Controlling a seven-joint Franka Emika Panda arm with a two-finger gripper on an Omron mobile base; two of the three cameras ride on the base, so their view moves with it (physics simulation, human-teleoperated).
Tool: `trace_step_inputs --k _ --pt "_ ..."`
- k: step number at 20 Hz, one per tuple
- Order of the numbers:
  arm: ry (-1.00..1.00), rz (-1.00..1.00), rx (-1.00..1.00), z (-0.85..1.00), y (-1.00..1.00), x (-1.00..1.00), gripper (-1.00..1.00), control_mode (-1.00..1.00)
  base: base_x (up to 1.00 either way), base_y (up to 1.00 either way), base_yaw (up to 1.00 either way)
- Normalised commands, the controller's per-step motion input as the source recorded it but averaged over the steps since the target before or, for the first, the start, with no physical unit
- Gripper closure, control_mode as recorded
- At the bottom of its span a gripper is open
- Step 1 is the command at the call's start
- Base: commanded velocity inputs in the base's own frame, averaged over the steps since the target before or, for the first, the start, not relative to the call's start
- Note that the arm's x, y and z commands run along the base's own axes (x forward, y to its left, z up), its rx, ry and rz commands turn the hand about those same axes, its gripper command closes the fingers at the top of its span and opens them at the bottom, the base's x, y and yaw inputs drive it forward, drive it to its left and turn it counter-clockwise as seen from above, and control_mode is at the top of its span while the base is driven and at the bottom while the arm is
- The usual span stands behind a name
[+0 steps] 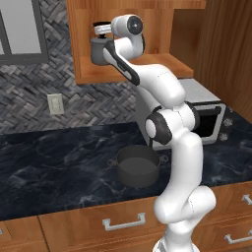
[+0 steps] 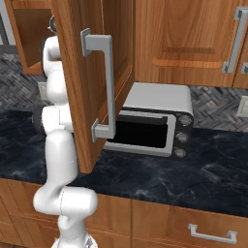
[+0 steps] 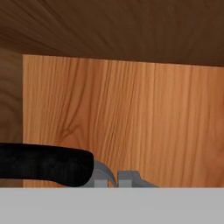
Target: Pick the kettle from the cabinet and place it on a stove burner. Then pick the pot from the counter and place it on another stove burner. Finally, turn both burners on.
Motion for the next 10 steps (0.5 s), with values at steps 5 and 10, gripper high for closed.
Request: trace_step_inputs --k 5,10 --pt "0.03 0.00 0.00 -0.03 0.02 0.00 1.00 -1.00 0.00 0.00 0.00" --pt "0.00 0.00 0.00 -0.01 0.00 0.00 1.00 -1.00 0.00 0.00 0.00"
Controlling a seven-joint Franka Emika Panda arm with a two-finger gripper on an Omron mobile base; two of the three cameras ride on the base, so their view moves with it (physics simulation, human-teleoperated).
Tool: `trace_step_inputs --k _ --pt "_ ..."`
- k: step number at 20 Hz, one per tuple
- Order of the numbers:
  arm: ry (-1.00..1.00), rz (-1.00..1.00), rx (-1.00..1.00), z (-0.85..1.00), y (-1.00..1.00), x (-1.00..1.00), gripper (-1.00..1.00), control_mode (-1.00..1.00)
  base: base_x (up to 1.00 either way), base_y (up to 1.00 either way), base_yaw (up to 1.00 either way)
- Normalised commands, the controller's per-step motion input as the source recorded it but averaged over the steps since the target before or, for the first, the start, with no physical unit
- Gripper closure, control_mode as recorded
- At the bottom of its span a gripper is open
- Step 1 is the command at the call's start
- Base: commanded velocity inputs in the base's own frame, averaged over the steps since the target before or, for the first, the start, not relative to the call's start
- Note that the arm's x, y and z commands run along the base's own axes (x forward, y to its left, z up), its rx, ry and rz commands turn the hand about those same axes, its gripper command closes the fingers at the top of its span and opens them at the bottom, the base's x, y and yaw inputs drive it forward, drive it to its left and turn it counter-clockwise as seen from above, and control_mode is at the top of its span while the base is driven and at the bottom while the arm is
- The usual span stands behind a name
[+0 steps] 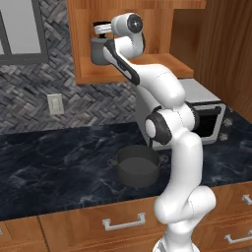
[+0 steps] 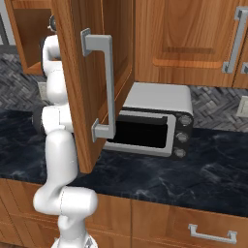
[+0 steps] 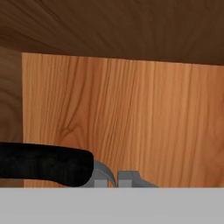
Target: Pick the kettle from the cabinet and place it on a stove burner. Then pick the pot from the counter and place it on another stove burner. Finally, turn both burners on.
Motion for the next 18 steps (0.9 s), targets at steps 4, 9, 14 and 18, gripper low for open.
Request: trace_step_inputs --k 4,9,14,18 --pt "0.00 0.00 0.00 -0.05 0.02 0.00 1.00 -1.00 0.00 0.00 0.00" --pt "0.00 0.00 0.00 -0.10 0.00 -0.01 1.00 -1.00 0.00 0.00 0.00" --pt "-0.01 0.00 0.01 -0.13 0.00 -0.10 1.00 -1.00 0.00 0.00 0.00" --pt "-0.03 0.00 0.00 -0.14 0.00 -0.19 1.00 -1.00 0.00 0.00 0.00"
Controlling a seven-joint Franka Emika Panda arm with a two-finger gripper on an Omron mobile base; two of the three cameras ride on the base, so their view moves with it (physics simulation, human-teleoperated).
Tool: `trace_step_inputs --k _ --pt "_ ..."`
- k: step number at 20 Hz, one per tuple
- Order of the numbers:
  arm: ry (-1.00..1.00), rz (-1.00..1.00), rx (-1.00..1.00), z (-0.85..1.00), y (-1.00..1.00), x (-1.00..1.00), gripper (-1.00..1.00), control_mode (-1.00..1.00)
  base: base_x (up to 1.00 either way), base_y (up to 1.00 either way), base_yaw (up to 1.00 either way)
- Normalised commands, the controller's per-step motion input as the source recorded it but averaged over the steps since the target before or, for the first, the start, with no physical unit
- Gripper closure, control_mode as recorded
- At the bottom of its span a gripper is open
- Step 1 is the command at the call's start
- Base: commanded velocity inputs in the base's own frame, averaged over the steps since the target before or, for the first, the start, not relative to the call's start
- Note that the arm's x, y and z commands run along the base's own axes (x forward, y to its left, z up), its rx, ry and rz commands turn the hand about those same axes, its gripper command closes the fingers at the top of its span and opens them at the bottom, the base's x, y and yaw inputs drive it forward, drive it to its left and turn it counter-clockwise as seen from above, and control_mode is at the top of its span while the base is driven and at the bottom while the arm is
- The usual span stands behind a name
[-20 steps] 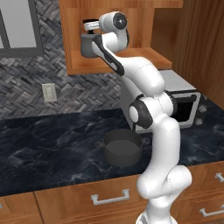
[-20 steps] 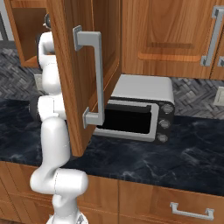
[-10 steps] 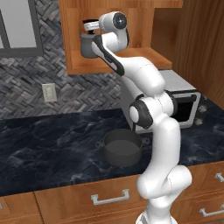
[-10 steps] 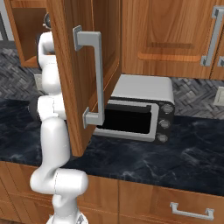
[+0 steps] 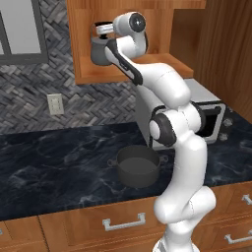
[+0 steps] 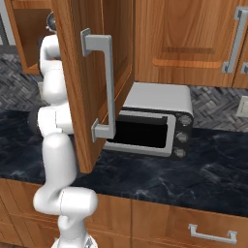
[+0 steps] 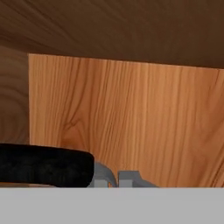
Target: Pick the kettle from the cabinet and place it on a stove burner. Then pick the pot from the counter and place it on another stove burner. Finally, turn both burners on.
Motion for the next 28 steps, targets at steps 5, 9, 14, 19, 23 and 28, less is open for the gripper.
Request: trace_step_inputs --k 5,9,14,19,23,28 --pt "-0.12 0.00 0.00 -0.38 0.00 -0.27 1.00 -1.00 0.00 0.00 0.00" --pt "-0.21 0.00 0.00 -0.78 0.00 -0.31 1.00 -1.00 0.00 0.00 0.00" --pt "-0.09 0.00 0.02 -0.32 0.00 -0.35 1.00 -1.00 0.00 0.00 0.00" --pt "-0.01 -0.04 0.02 -0.01 0.00 -0.38 1.00 -1.00 0.00 0.00 0.00" --pt "0.00 -0.03 0.00 0.01 0.00 -0.34 1.00 -1.00 0.00 0.00 0.00" --pt "0.00 -0.03 0.01 0.02 0.00 -0.30 1.00 -1.00 0.00 0.00 0.00"
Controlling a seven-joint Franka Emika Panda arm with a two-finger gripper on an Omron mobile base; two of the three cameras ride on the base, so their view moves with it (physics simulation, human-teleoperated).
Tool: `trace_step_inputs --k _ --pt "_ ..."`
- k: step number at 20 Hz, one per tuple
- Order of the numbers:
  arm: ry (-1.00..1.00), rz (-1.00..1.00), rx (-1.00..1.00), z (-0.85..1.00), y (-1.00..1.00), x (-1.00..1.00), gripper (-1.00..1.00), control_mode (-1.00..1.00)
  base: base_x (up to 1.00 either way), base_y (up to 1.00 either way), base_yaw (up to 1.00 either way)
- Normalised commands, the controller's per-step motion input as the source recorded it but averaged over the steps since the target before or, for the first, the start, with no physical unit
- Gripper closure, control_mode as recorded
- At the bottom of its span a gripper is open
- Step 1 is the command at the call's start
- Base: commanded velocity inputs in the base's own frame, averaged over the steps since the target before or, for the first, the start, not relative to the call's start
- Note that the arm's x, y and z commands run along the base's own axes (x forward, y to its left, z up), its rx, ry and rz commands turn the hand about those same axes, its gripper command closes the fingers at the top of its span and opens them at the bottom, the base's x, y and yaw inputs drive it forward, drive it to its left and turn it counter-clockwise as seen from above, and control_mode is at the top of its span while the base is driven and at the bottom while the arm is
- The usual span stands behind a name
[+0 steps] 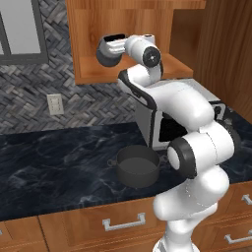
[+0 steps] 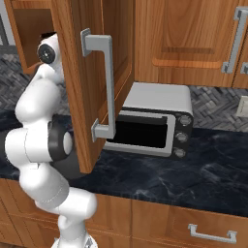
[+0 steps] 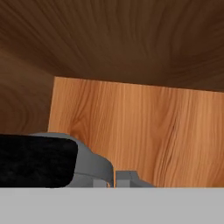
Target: Pick the kettle from the cabinet and place it on a stove burner. Then pick the pot from the counter and place it on another stove burner. Finally, turn both burners on.
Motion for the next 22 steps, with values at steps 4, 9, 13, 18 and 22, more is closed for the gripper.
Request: trace_step_inputs --k 4,9,13,18,22 --pt "0.01 -0.02 0.02 0.00 0.00 -0.32 1.00 -1.00 0.00 0.00 0.00" --pt "0.02 -0.03 0.04 0.01 0.00 -0.36 1.00 -1.00 0.00 0.00 0.00" --pt "0.01 -0.03 0.05 0.04 0.00 -0.36 1.00 -1.00 0.00 0.00 0.00" --pt "0.00 -0.01 0.04 0.08 0.00 -0.33 1.00 -1.00 0.00 0.00 0.00" --pt "0.01 0.00 0.05 0.09 0.00 -0.35 1.00 -1.00 0.00 0.00 0.00"
